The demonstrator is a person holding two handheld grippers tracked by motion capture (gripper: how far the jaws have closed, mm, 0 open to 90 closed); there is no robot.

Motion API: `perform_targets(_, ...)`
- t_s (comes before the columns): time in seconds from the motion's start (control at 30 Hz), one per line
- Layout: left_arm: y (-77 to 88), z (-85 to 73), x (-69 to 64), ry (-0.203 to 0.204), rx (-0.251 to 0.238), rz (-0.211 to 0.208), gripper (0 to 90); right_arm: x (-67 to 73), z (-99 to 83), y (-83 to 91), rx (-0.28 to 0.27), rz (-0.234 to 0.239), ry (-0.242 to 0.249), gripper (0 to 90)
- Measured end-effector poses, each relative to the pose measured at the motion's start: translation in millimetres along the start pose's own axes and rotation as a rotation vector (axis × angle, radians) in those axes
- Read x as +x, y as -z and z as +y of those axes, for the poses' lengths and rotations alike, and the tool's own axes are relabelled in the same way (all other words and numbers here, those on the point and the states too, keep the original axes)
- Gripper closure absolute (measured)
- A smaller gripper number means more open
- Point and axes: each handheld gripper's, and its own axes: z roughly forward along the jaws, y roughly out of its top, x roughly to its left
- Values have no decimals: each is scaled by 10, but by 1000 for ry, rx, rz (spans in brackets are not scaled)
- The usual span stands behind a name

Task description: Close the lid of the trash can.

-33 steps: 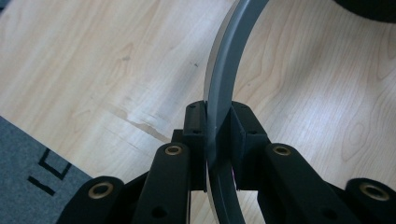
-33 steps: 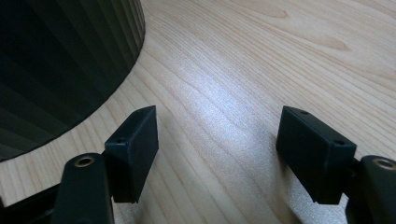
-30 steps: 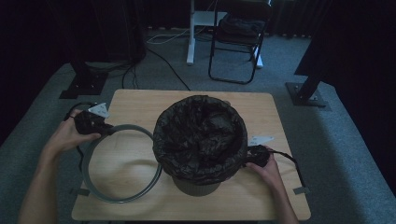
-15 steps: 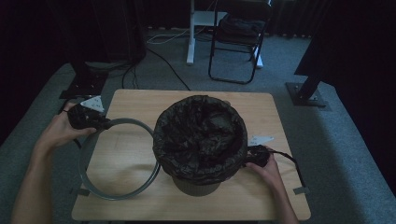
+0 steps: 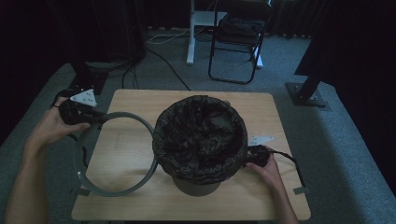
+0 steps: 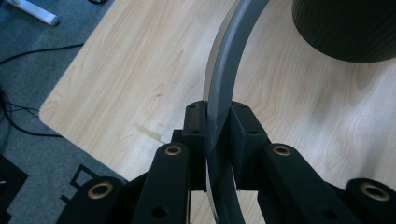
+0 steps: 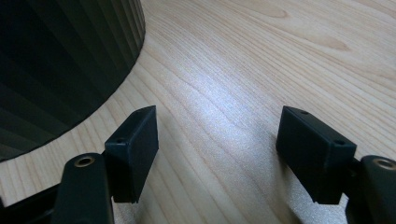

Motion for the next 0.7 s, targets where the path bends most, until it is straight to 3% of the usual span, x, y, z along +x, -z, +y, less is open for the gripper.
perform_targets(0.37,188,-134,19,25,-4,29,787,1,0,0,0,-1,1,291)
perform_targets(0.5,274,-167,30,33,-28,28,787,2,0,0,0,-1,1,291)
perform_targets(0.7,388,-148,30,29,-40,37,787,1,0,0,0,-1,0,291)
